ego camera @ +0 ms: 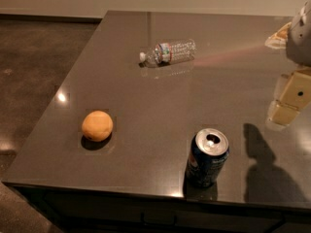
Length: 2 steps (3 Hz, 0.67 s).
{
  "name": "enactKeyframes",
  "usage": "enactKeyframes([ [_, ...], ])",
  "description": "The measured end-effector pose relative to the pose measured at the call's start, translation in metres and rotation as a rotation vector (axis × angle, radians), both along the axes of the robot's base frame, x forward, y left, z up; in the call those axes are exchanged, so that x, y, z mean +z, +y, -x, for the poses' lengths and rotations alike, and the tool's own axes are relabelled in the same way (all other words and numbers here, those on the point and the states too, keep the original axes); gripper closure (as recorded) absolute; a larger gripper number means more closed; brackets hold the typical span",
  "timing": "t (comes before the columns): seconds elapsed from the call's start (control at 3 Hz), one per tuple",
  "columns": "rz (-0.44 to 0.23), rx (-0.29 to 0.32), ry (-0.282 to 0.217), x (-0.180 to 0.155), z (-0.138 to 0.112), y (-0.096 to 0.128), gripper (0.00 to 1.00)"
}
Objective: Move pepsi can near orange
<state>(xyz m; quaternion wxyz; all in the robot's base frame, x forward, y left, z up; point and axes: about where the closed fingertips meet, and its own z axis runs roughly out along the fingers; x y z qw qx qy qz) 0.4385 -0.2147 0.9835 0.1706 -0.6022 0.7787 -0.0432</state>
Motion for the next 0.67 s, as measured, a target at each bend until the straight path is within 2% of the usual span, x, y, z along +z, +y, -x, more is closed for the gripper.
enactKeyframes([
  [0.33, 0.001, 0.000, -0.002, 0.0006, -0.0001, 0.0003, 0.00],
  [0.67, -0.019, 0.027, 0.006, -0.0028, 0.0061, 0.0060, 0.00],
])
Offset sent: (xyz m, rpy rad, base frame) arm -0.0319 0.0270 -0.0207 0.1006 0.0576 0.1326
